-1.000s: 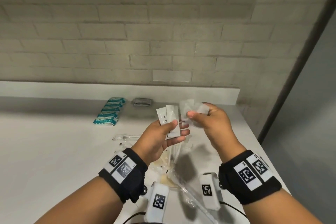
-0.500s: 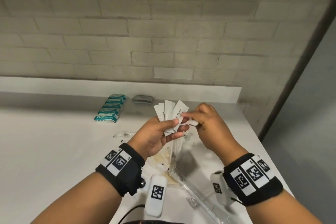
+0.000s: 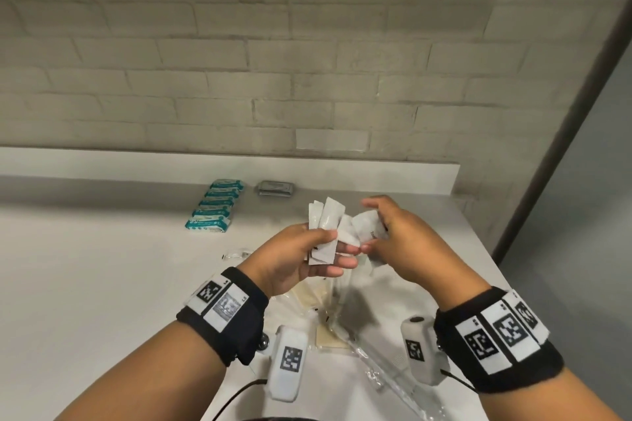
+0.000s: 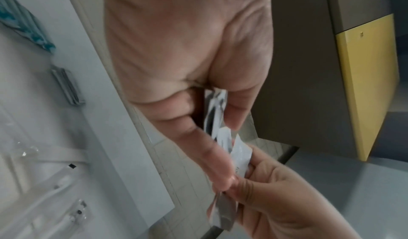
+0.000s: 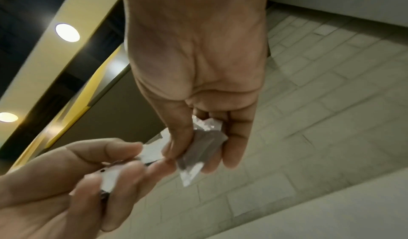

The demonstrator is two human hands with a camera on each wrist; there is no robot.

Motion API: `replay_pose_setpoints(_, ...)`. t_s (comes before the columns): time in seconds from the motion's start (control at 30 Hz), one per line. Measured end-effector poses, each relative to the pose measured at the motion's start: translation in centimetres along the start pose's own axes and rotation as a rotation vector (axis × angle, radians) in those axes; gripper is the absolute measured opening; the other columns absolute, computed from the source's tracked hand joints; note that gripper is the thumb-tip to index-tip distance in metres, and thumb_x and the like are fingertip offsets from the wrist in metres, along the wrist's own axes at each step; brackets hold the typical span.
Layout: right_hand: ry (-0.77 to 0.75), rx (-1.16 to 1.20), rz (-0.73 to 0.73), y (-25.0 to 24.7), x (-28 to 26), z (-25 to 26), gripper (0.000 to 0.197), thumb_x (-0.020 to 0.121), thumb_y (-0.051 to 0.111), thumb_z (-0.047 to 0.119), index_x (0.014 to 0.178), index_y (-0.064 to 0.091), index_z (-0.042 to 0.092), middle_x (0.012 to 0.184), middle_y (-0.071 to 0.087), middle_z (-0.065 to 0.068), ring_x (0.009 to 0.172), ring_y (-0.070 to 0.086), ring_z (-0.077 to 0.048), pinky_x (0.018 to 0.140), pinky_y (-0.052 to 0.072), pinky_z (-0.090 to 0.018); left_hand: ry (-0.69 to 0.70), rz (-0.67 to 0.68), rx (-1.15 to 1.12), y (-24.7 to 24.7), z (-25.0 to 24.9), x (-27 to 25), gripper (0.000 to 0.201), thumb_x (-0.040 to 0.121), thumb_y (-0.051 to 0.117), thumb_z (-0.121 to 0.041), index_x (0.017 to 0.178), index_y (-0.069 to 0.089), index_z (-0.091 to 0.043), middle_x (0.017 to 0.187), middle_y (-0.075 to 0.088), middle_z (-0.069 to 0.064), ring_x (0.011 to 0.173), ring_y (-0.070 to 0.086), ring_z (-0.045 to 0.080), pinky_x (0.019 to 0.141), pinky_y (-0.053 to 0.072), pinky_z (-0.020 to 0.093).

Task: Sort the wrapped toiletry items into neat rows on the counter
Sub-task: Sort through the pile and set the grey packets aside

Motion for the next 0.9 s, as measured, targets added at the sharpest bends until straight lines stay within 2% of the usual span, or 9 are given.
replay_pose_setpoints(0.1, 0.083, 0.420, -0.104, -0.2, 0.6, -1.2, 0.020, 0.085, 0.066, 0.002, 0.095, 0.063, 0.020, 0.083, 0.067, -0.001, 0.075, 0.062, -0.018, 0.064, 0.049, -0.025, 0.027, 0.020, -0.072, -0.6, 0.0, -0.3, 0.028, 0.099, 0.044, -0.013, 0.119, 0.061, -0.002, 0.113, 0.070, 0.018, 0.099, 0.070, 0.030, 0.076, 0.060, 0.031)
replay_pose_setpoints(0.2, 0.130, 0.847, -0.019, 0.7, 0.7, -0.9, 0.019, 0.086, 0.063, -0.003, 0.101, 0.067, 0.009, 0.088, 0.070, -0.012, 0.079, 0.063, -0.026, 0.070, 0.051, -0.036, 0.080, -0.030, -0.014, -1.1, 0.1, -0.4, 0.025, 0.095, 0.054, -0.015, 0.117, 0.062, -0.007, 0.103, 0.074, 0.013, 0.093, 0.072, 0.025, 0.063, 0.058, 0.023)
replay_pose_setpoints(0.27, 0.108, 0.901, 0.068, 1.7, 0.8, 0.0, 0.021, 0.088, 0.061, -0.001, 0.107, 0.067, 0.003, 0.093, 0.072, -0.016, 0.079, 0.067, -0.027, 0.071, 0.055, -0.036, 0.106, -0.064, 0.002, -1.4, 0.2, -0.2, 0.022, 0.094, 0.056, -0.018, 0.113, 0.063, -0.011, 0.091, 0.075, 0.008, 0.081, 0.073, 0.020, 0.055, 0.054, 0.019)
replay_pose_setpoints(0.4, 0.087, 1.036, 0.017, 2.1, 1.3, 0.7, 0.016, 0.093, 0.052, 0.000, 0.105, 0.062, 0.004, 0.076, 0.066, -0.008, 0.063, 0.063, -0.019, 0.060, 0.053, -0.027, 0.133, -0.102, -0.149, -2.0, -0.3, 0.1, 0.022, 0.092, 0.054, -0.030, 0.096, 0.059, -0.009, 0.068, 0.063, 0.002, 0.057, 0.058, 0.011, 0.048, 0.044, 0.018)
replay_pose_setpoints(0.5, 0.048, 1.118, 0.104, 3.0, 1.1, 1.4, 0.023, 0.082, 0.061, 0.004, 0.105, 0.063, 0.004, 0.079, 0.062, -0.014, 0.065, 0.062, -0.024, 0.066, 0.054, -0.032, 0.073, -0.048, -0.214, -1.8, -0.3, 0.0, 0.025, 0.083, 0.058, -0.034, 0.087, 0.058, -0.009, 0.061, 0.058, 0.001, 0.049, 0.052, 0.010, 0.042, 0.039, 0.016)
replay_pose_setpoints(0.63, -0.022, 1.113, 0.150, 4.3, 1.0, 3.1, 0.041, 0.070, 0.067, 0.007, 0.110, 0.066, 0.011, 0.087, 0.069, -0.013, 0.067, 0.064, -0.023, 0.069, 0.054, -0.032, 0.000, -0.006, -0.167, -1.7, -0.3, -0.2, 0.027, 0.076, 0.060, -0.036, 0.086, 0.058, -0.011, 0.057, 0.057, 0.001, 0.045, 0.051, 0.008, 0.038, 0.034, 0.013)
replay_pose_setpoints(0.77, -0.051, 1.104, 0.095, 5.1, 1.1, 4.0, 0.030, 0.068, 0.069, 0.007, 0.098, 0.068, 0.009, 0.081, 0.072, -0.010, 0.071, 0.065, -0.022, 0.066, 0.056, -0.027, -0.046, -0.012, -0.155, -2.7, -0.5, -0.7, 0.029, 0.075, 0.062, -0.038, 0.087, 0.056, -0.012, 0.058, 0.055, -0.001, 0.044, 0.050, 0.006, 0.036, 0.032, 0.012)
replay_pose_setpoints(0.83, -0.058, 1.088, 0.080, 5.7, 1.1, 4.5, 0.024, 0.070, 0.067, 0.010, 0.094, 0.066, 0.005, 0.078, 0.072, -0.009, 0.068, 0.066, -0.020, 0.063, 0.055, -0.026, -0.050, -0.017, -0.136, -3.4, -0.6, -1.0, 0.024, 0.083, 0.060, -0.036, 0.089, 0.058, -0.013, 0.063, 0.057, 0.000, 0.046, 0.050, 0.006, 0.036, 0.034, 0.013)
replay_pose_setpoints(0.9, -0.055, 1.101, 0.056, 6.0, 1.3, 4.8, 0.032, 0.073, 0.063, 0.012, 0.103, 0.062, 0.002, 0.087, 0.072, -0.012, 0.077, 0.069, -0.021, 0.066, 0.056, -0.027, -0.044, -0.022, -0.134, -4.2, -0.8, -1.5, 0.018, 0.096, 0.052, -0.029, 0.100, 0.062, -0.014, 0.074, 0.064, 0.003, 0.052, 0.055, 0.010, 0.040, 0.041, 0.016)
Point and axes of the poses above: each hand's wrist, its own x-axis towards the middle knuckle, its own y-axis out of the palm, z = x × y, the point moved 4 cm from there along x, towards the middle knuckle
